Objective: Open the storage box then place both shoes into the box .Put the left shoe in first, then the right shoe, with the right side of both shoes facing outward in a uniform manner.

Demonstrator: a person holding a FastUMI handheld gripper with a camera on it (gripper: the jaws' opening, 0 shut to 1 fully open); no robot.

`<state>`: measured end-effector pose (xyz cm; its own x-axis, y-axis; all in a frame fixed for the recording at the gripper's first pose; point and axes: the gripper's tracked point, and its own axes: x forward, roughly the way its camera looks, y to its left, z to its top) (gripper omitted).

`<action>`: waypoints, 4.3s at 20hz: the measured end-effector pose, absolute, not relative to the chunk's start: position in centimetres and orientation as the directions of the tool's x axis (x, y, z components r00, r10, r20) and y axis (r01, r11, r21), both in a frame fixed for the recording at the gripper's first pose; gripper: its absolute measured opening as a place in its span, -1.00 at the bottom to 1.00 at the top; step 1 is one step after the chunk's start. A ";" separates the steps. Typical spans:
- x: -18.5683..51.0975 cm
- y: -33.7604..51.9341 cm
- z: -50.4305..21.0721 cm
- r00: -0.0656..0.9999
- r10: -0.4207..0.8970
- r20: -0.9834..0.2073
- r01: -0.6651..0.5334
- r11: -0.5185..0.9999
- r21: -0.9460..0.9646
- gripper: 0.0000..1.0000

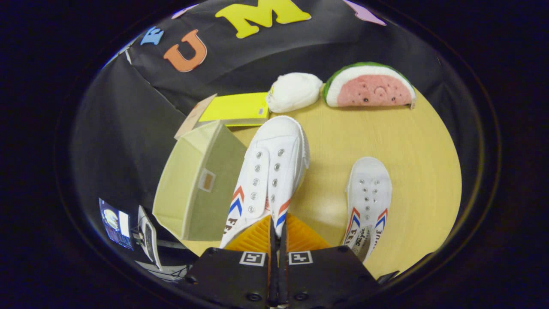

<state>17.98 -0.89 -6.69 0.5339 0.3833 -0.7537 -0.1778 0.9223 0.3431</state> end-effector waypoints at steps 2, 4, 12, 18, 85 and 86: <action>18.4 -0.9 -6.4 0.551 0.397 -0.734 -0.202 0.917 0.344 -0.89; 18.7 -0.1 -6.2 0.550 0.415 -0.725 -0.221 0.909 0.353 -0.89; 24.6 3.3 -5.1 0.502 0.403 -0.765 -0.235 0.915 0.328 -0.89; 25.2 9.1 -13.5 0.414 0.359 -0.837 -0.180 0.933 0.312 -0.89; 22.0 -31.8 -21.8 0.319 -0.061 -0.946 0.122 0.992 -0.023 0.49; 22.4 -31.1 -22.1 0.333 -0.017 -0.943 0.095 0.995 0.015 0.16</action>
<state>22.44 -31.07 -22.12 0.3327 -0.0174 -0.9429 0.0953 0.9953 0.0152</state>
